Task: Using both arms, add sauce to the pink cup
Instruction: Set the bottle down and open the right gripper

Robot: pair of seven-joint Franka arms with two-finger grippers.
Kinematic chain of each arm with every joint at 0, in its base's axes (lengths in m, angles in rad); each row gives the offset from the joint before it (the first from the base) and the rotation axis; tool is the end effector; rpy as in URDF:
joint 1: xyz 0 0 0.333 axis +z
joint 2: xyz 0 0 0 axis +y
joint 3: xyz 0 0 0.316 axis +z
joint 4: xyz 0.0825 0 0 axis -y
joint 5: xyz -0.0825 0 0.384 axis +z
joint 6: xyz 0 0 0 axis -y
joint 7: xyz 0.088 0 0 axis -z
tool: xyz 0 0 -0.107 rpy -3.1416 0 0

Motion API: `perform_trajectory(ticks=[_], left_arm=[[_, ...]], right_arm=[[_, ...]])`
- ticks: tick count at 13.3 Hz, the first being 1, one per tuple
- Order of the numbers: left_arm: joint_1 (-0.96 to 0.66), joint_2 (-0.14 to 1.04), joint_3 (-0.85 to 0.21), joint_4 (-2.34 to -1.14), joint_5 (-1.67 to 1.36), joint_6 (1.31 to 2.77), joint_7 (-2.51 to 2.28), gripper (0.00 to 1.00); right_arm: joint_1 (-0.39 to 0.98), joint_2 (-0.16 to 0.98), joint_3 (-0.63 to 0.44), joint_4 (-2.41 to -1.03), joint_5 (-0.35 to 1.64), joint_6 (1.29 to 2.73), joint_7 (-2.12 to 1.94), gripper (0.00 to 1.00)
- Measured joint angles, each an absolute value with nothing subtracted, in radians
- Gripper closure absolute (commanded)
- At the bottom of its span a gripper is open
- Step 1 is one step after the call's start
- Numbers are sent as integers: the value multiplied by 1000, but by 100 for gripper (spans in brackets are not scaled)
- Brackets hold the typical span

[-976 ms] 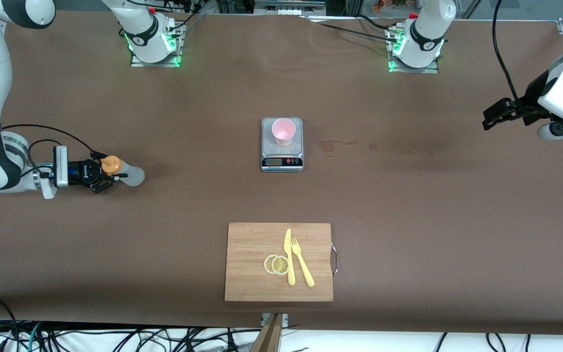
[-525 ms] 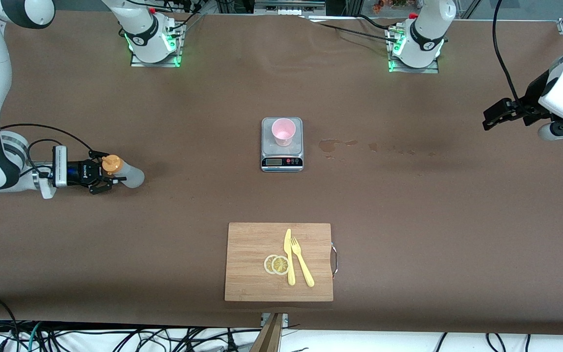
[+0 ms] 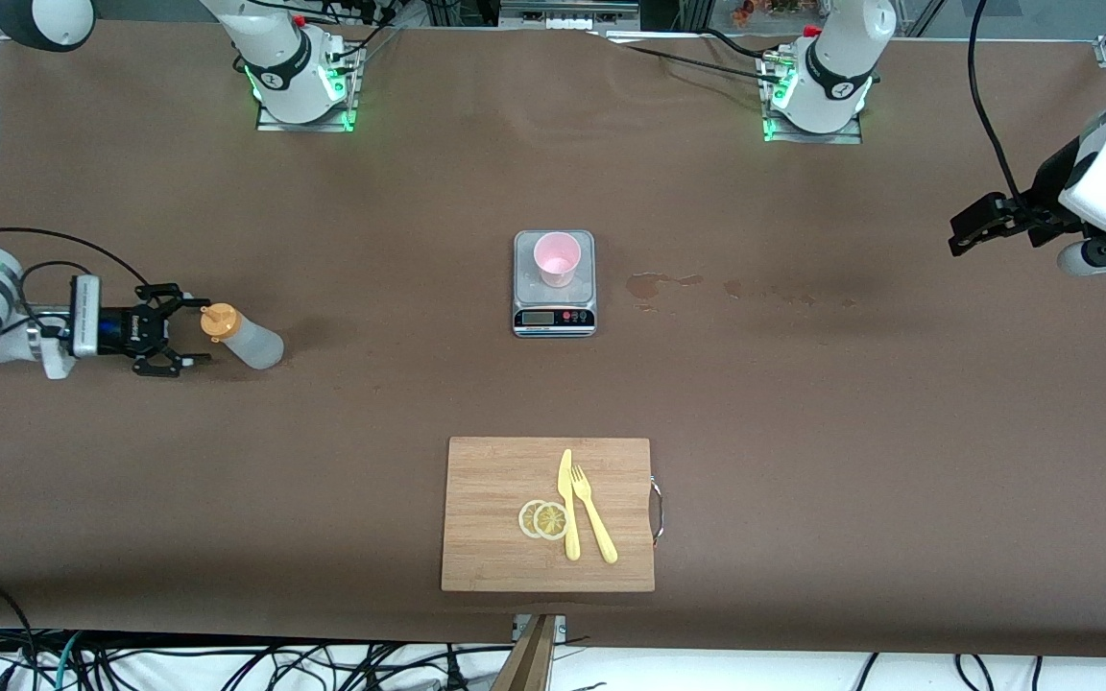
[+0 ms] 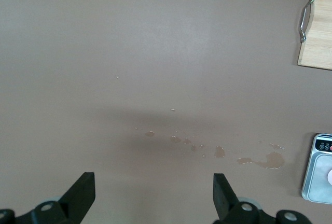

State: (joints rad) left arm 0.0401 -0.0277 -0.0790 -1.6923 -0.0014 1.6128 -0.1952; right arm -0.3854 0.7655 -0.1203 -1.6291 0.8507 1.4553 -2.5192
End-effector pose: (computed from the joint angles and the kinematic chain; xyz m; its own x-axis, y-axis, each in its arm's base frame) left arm 0.5457 -0.0219 0.5859 0.9865 0.1559 -0.0507 0.1556 -0.9878 -0.0108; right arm 0.5636 -0.2050 0.1662 0.0130 0.4318 0.9019 0.9851 0.1494 -0.0857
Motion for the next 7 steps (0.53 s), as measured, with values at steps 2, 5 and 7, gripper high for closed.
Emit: perform_trajectory(ticks=[2, 5, 7], left_arm=[[40, -28, -79, -1692, -1, 1613, -195, 0], [40, -25, -80, -1692, -1, 1613, -195, 0], [39, -19, -81, -1692, -2, 1613, -195, 0]], right_arm=[[-398, 694, -135, -1621, 773, 1449, -2508, 0], [-398, 507, -134, -1613, 619, 1460, -2339, 0], [-386, 376, -117, -1616, 513, 1481, -2195, 0]])
